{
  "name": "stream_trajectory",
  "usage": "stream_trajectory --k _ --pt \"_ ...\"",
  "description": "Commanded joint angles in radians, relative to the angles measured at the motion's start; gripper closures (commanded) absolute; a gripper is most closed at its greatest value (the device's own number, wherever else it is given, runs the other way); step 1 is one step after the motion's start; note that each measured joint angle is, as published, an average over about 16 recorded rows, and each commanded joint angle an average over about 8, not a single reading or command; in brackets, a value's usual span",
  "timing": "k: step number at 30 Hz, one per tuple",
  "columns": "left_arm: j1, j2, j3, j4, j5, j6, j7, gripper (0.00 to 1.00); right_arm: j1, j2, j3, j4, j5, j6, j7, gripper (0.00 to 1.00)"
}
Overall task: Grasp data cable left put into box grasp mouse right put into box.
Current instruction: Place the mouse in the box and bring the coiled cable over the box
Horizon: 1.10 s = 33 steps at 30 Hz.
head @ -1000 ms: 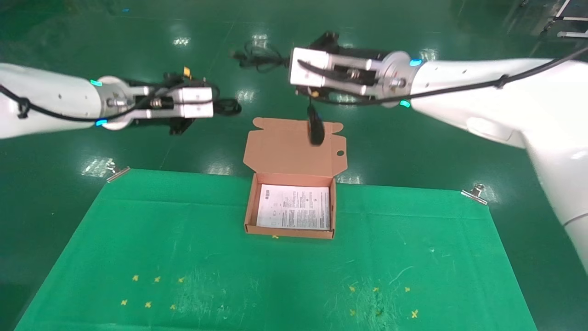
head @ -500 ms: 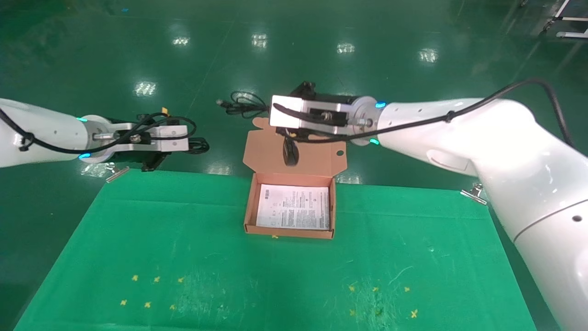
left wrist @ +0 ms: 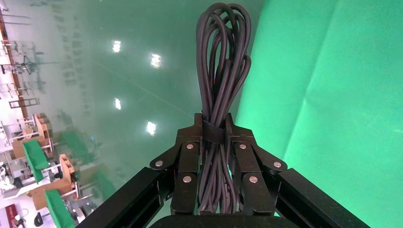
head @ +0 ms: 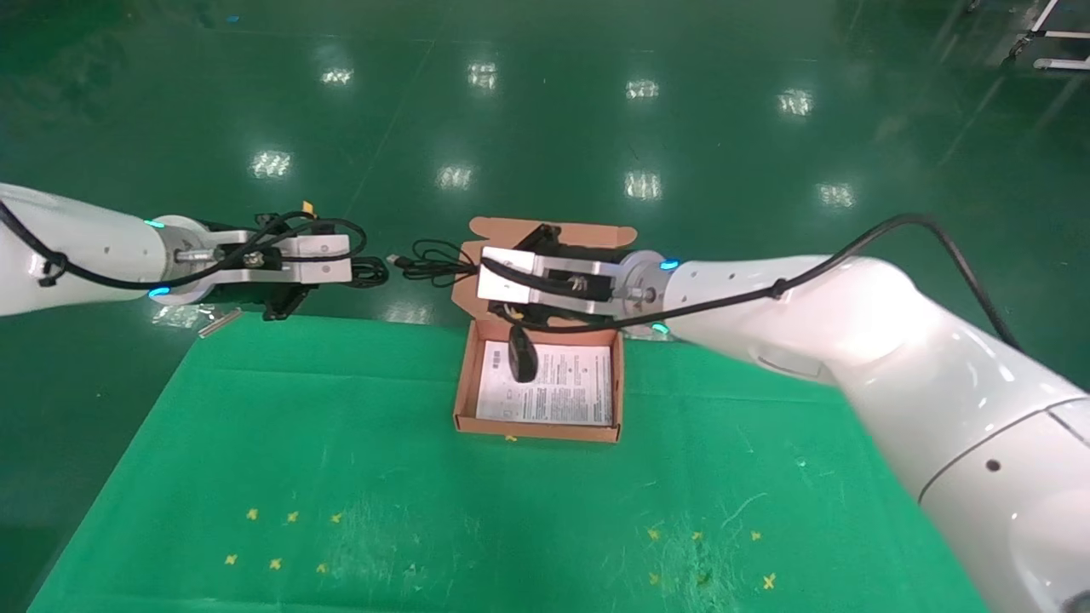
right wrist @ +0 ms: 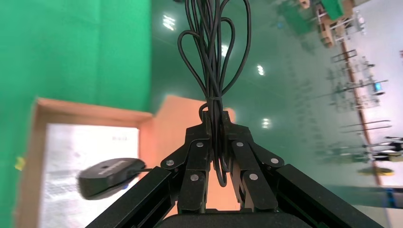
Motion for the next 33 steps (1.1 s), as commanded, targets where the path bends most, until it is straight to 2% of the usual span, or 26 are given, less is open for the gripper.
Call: stream_trajectory --k 1,8,15,16,17,23,24,25,33 --pt "0.001 -0.001 0.000 -0.004 0.002 0.001 -0.004 1.00 -0.009 -0.001 -0.032 0.007 0.028 0.012 0.015 1.00" --pt "0.002 -0.002 0.000 -0.009 0.005 0.002 -0.008 1.00 -0.031 -0.001 -0.137 -0.050 0.102 0.069 0.117 1.00" --pt "0.003 -0.003 0.001 -0.011 0.006 0.003 -0.010 1.00 -0.041 0.000 -0.241 -0.129 0.120 0.079 0.222 1.00" --pt "0.003 -0.003 0.001 -0.011 0.006 0.003 -0.010 1.00 -0.041 -0.001 -0.255 -0.134 0.118 0.076 0.234 0.96" --pt "0.003 -0.003 0.001 -0.012 0.006 0.003 -0.010 1.00 -0.040 -0.001 -0.268 -0.137 0.117 0.073 0.244 0.86" --pt "0.003 -0.003 0.001 -0.012 0.006 0.003 -0.011 1.00 -0.034 -0.002 -0.325 -0.146 0.112 0.058 0.285 0.11" --pt "0.004 -0.003 0.001 -0.012 0.006 0.003 -0.010 1.00 -0.034 -0.002 -0.328 -0.146 0.113 0.058 0.287 0.03" --pt "0.004 -0.003 0.001 -0.012 0.006 0.003 -0.010 1.00 -0.034 -0.002 -0.331 -0.147 0.113 0.058 0.290 0.00" --pt "0.012 0.005 0.001 -0.014 -0.002 -0.002 -0.004 1.00 -0.034 0.020 -0.326 -0.115 0.116 0.058 0.289 0.00"
